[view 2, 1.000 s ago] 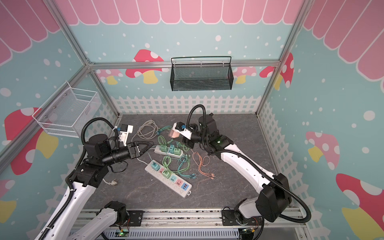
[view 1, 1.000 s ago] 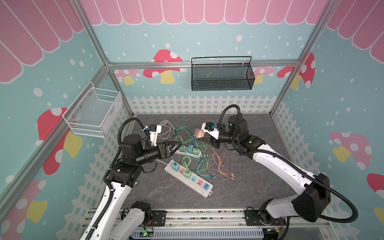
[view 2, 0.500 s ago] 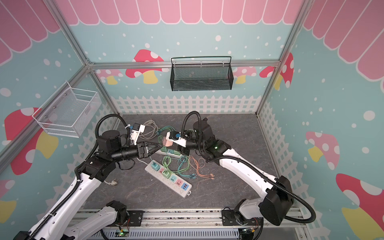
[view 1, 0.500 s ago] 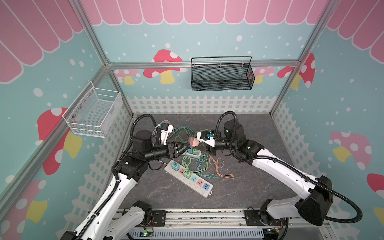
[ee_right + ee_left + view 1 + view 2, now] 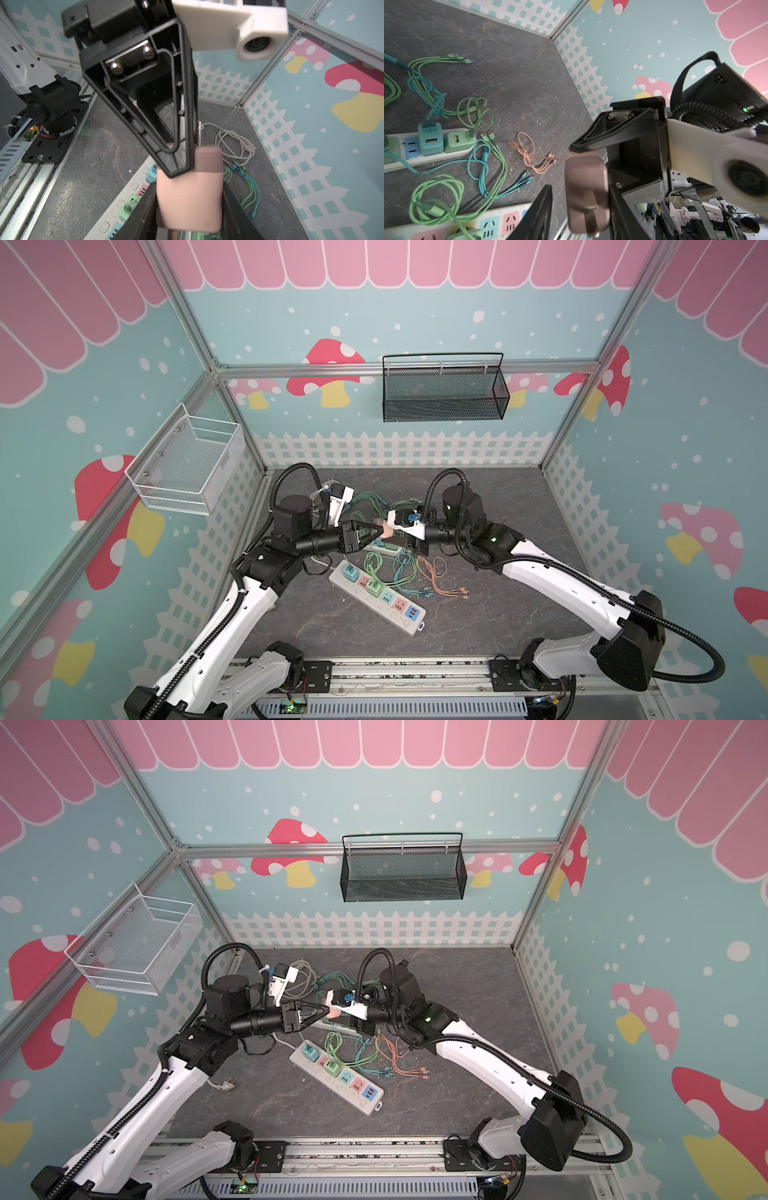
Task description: Insert the plug
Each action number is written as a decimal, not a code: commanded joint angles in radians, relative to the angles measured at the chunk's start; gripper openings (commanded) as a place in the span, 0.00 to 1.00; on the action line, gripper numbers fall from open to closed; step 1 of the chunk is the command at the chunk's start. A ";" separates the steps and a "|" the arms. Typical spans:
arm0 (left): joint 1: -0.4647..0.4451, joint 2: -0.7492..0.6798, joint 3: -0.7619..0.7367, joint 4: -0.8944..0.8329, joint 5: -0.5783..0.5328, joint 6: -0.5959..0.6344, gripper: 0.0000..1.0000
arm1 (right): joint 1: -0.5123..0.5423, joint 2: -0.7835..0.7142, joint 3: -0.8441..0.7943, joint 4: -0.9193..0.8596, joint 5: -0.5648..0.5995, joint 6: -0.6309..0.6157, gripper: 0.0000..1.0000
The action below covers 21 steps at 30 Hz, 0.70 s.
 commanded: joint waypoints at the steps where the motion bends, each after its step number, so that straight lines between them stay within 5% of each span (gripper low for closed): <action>1: -0.008 0.011 0.026 0.005 0.018 0.018 0.39 | 0.014 -0.018 -0.004 0.012 0.002 -0.038 0.26; 8: -0.015 0.016 0.028 -0.002 0.021 0.016 0.24 | 0.022 -0.014 -0.006 0.014 0.018 -0.045 0.29; 21: -0.014 0.016 -0.011 0.004 -0.094 0.072 0.07 | 0.020 -0.127 -0.090 0.046 0.162 0.197 0.74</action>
